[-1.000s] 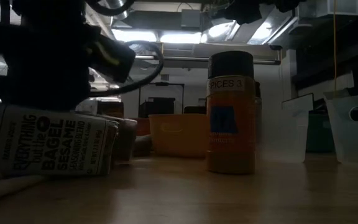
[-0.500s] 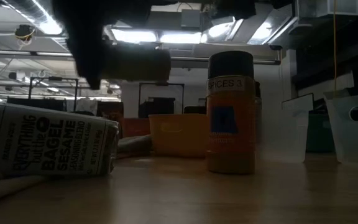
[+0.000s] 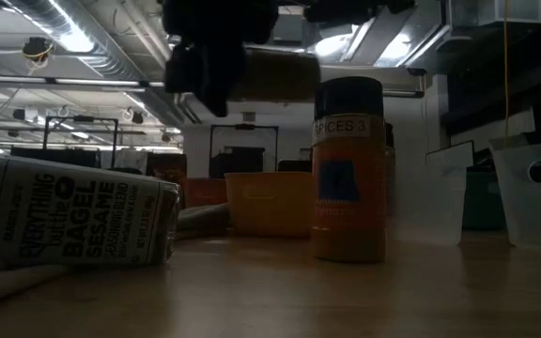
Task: Sort spices by type
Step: Put the black seasoning bottle into the left white bin
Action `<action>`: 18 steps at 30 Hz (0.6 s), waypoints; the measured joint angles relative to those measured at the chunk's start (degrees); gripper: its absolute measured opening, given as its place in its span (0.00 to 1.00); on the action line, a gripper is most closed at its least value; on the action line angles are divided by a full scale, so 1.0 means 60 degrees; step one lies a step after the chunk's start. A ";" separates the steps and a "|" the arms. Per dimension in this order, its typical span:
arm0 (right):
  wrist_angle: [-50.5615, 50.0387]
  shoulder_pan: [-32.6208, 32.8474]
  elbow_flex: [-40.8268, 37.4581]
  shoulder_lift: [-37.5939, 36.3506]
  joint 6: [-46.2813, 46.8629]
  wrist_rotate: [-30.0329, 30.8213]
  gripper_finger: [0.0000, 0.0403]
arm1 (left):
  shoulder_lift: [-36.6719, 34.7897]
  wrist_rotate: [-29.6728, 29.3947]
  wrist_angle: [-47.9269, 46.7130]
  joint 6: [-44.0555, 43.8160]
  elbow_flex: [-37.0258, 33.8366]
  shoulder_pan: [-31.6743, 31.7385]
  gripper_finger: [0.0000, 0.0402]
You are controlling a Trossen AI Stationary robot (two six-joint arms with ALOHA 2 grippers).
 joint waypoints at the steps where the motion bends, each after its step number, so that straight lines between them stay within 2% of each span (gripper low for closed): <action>1: -0.0059 0.0000 0.0000 0.0000 -0.0001 0.0015 0.66 | 0.0000 0.0067 0.0156 0.0027 0.0000 0.0078 0.48; 10: -0.0283 0.0000 0.0000 0.0000 -0.0001 0.0089 0.66 | -0.0029 0.0813 0.0871 0.0018 0.0000 0.0510 0.48; 13: -0.0436 0.0000 0.0000 0.0002 -0.0001 0.0479 0.66 | -0.0033 0.1223 0.1318 0.0024 0.0004 0.0534 0.48; 18: -0.0565 0.0011 0.0004 0.0125 0.0005 0.1061 0.66 | -0.0033 0.1258 0.1509 -0.0086 0.0000 0.0538 0.47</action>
